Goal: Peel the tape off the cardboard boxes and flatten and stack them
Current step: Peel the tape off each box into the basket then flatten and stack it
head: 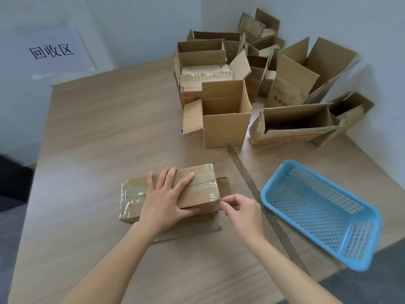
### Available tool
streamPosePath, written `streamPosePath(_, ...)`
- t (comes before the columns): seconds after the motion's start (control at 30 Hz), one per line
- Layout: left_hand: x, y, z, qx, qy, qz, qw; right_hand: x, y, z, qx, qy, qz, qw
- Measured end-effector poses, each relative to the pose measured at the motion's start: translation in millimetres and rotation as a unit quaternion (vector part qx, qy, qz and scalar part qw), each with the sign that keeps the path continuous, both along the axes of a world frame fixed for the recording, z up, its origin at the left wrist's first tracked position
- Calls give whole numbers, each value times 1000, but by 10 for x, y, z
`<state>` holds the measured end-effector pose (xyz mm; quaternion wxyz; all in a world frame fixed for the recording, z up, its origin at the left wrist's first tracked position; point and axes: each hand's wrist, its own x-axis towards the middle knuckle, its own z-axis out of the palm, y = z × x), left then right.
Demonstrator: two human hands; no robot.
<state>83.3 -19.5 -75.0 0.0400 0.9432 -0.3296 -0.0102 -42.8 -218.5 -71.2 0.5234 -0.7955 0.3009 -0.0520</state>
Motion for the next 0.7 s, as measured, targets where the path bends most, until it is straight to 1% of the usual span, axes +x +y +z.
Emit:
streamPosePath(0.07,-3,1,-9,1,-1,1,1000,-1,-16,-9,0,7,11,1000)
streamPosePath(0.23,8,9,-19,-5,-3,3,1000,2,-26,51,-40,26,67,997)
streamPosePath(0.43,-8,12,-3,-8,7,8,1000,16,-135,355,-8,42,109,993)
streamPosePath(0.53,-54,13,19,-8,13,-17,1000,73,-338,529,6,4,98,995)
streamPosePath(0.67,-158,19,38,-18,11,-58,998,324,-480,608,18,-84,9,996)
streamPosePath(0.7,-183,22,39,-21,10,-63,998,373,-453,586,10,-91,10,996)
